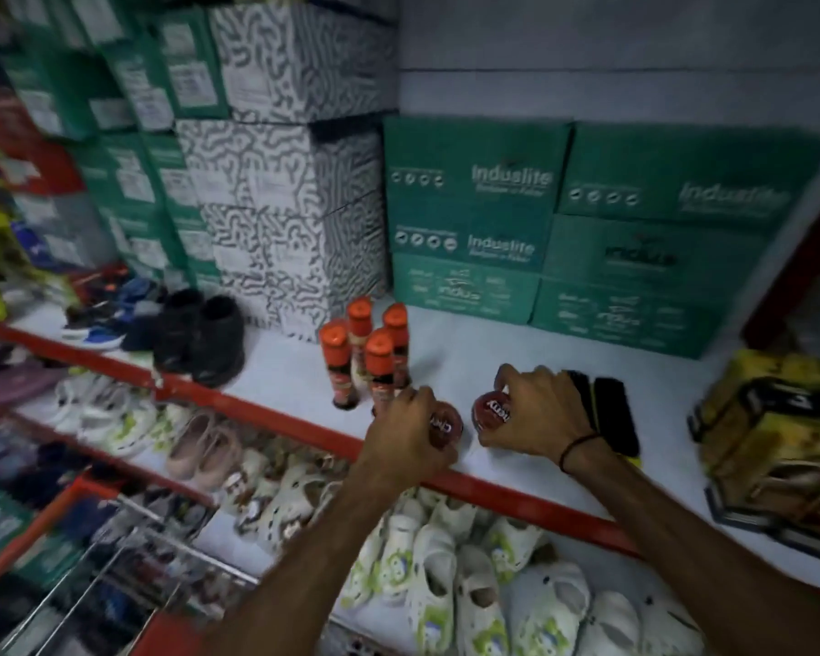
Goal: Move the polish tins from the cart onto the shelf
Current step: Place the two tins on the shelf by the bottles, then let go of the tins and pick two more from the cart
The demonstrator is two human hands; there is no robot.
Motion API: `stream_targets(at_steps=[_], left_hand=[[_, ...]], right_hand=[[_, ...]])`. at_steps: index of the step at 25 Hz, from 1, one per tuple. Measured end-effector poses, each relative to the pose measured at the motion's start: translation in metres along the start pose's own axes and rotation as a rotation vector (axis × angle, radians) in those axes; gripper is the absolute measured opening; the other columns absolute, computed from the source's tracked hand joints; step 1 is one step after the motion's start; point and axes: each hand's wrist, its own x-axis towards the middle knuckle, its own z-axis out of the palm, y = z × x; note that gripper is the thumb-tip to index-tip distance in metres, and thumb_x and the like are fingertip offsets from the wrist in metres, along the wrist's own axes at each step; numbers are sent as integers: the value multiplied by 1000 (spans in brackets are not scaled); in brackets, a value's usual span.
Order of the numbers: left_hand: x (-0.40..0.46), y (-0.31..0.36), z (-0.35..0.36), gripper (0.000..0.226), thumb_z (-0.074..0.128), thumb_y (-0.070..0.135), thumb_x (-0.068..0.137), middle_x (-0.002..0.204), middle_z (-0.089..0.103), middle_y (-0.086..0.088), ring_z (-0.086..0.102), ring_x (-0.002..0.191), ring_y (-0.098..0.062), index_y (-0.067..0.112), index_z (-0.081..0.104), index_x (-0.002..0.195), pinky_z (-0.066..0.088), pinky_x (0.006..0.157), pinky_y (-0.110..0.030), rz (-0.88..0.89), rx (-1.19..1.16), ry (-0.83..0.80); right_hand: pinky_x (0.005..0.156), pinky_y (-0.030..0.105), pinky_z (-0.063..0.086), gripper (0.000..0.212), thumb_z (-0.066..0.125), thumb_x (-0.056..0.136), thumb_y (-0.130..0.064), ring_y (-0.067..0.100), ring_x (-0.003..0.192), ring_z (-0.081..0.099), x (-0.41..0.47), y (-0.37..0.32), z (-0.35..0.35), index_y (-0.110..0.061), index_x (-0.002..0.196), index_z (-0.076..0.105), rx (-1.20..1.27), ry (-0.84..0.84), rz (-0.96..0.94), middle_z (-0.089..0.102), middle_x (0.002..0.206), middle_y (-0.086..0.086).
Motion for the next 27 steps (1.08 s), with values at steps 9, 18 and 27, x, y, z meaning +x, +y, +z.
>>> stream_targets(at_steps=[9,18,27], left_hand=[[88,28,43,29,63,21,91,114,71,-12,70,104,-31,30,76,116,57,93,-42,10,77,-50],[116,35,53,51,70,37,89,129,58,-17,63,116,-40,13,58,132,56,94,-49,-73,178,-89],[-3,-11,11,18,61,10,89,107,64,-12,64,91,-28,4,67,105,49,75,-33,54,-178,533]], right_hand=[[99,43,40,49,64,81,-57,34,111,64,59,42,30,-19,111,67,-54,-4,59,72,112,13],[100,46,35,48,61,81,-57,33,113,61,77,53,33,-20,112,64,-42,8,95,72,111,12],[79,42,46,14,59,82,-33,28,84,63,2,-47,21,-20,79,62,443,502,-108,69,77,-2]])
